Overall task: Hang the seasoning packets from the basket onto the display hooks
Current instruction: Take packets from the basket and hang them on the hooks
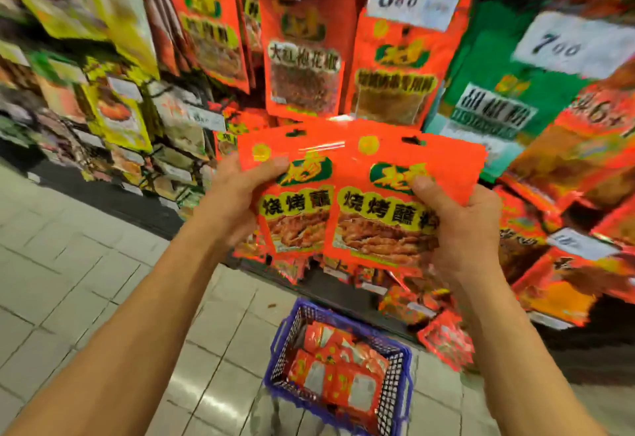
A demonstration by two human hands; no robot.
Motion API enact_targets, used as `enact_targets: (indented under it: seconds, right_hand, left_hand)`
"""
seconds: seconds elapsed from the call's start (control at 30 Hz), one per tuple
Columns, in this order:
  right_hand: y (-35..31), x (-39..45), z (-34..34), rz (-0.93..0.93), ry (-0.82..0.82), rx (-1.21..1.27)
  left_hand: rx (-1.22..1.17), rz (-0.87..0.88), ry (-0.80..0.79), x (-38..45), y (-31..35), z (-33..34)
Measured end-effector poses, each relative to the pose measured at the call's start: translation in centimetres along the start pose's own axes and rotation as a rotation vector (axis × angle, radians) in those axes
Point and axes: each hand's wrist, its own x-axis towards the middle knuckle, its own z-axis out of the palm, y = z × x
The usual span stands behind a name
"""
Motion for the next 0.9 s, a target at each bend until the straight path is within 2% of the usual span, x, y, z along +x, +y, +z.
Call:
enact_targets:
  seconds: [0.2, 0.33, 0.63, 0.77, 0.9]
  right_hand:
    - [-12.3, 3.3, -0.4, -0.233, 0.0, 0.019]
    - [-16.9, 4.8, -0.2, -0.339, 0.051, 0.048]
    - [-23.4, 9.5, 3.4, -0.443, 0.134, 0.017]
    - [-25.4, 12.6, 5.6, -0.372, 0.176, 0.045]
    - [-26.5, 14.8, 7.7, -0.321, 0.237, -0.033]
  left_hand:
    - [0.05, 0.324, 0.048, 0.3, 12.3, 3.8]
    - [0.034, 0.438, -0.027, -0.3, 17.0, 5.4]
    - [0.034, 0.46, -0.124, 3.2, 21.1, 9.7]
    - [0.028, 0.42, -0.163, 5.3, 22.0, 10.6]
    - [0.03, 0.418, -0.185, 6.8, 22.2, 11.5]
